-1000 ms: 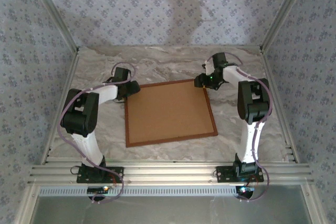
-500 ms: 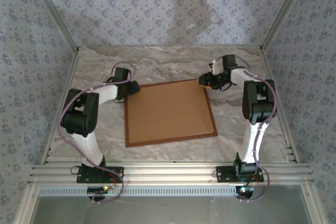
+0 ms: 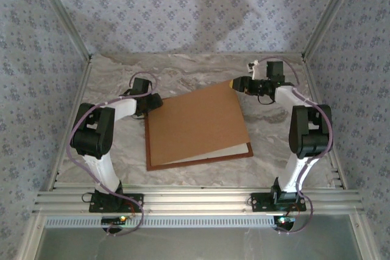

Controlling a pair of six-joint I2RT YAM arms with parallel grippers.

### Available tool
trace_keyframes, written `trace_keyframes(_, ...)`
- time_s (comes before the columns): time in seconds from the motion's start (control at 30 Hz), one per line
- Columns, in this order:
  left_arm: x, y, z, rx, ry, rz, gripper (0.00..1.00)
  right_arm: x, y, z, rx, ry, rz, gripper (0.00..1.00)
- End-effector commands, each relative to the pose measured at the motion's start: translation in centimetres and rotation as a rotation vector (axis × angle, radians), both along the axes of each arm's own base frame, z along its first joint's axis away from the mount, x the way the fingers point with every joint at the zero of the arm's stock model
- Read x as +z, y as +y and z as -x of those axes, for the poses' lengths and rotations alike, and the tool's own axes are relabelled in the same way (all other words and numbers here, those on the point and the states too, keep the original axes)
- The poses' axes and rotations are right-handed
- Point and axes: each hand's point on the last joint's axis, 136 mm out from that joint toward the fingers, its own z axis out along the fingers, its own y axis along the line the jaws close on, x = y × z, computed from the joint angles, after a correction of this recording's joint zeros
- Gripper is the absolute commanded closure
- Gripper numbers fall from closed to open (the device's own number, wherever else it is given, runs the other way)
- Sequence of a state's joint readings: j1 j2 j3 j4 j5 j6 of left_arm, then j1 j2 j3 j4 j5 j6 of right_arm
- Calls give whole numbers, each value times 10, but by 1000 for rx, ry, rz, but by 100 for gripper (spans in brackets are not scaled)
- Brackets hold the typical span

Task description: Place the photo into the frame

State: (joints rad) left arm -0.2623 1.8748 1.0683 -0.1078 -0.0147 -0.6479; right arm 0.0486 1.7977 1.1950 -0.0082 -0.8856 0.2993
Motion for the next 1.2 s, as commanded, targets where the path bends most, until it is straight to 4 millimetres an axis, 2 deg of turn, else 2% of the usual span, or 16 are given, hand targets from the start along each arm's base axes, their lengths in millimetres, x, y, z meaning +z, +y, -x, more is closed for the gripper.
trace_keyframes(0.0,-33,-84,27,-239,103,260,21,33,40,16,85,-74,-109,51)
trace_keyframes(0.2,-32,-84,28,-240,101,257,21,48,54,13,-22,-103,-154,51)
trace_keyframes(0.47,-30,-81,28,-236,95,254,21,66,72,18,-144,-116,-187,52)
trace_keyframes(0.8,-29,-76,26,-220,88,252,20,70,71,33,-267,-99,-135,54)
trace_keyframes(0.97,-28,-77,26,-219,86,258,20,61,69,37,-306,-63,-91,54)
trace_keyframes(1.17,-25,-77,26,-221,78,259,20,20,55,41,-322,37,14,54)
